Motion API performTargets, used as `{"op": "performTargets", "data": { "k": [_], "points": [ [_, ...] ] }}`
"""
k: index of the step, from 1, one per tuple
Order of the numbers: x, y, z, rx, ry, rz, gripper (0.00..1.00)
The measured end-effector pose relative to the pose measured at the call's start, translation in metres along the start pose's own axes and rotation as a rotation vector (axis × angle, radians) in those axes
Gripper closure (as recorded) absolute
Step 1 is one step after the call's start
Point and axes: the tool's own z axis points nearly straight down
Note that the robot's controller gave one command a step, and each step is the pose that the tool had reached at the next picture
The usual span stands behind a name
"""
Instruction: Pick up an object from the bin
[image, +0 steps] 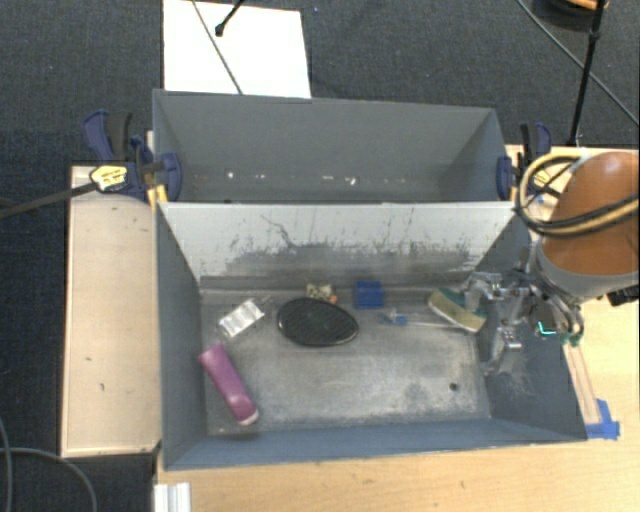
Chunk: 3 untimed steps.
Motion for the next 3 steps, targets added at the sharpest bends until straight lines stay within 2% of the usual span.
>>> {"op": "performTargets", "data": {
  "k": [1, 2, 3],
  "points": [
    [-0.047, -0.017, 0.088, 0.001, -0.013, 0.049, 0.0],
    [-0.046, -0.018, 0.083, 0.003, -0.013, 0.044, 1.0],
    [-0.035, -0.015, -0.028, 0.003, -0.015, 0.038, 1.0]
  ]
}}
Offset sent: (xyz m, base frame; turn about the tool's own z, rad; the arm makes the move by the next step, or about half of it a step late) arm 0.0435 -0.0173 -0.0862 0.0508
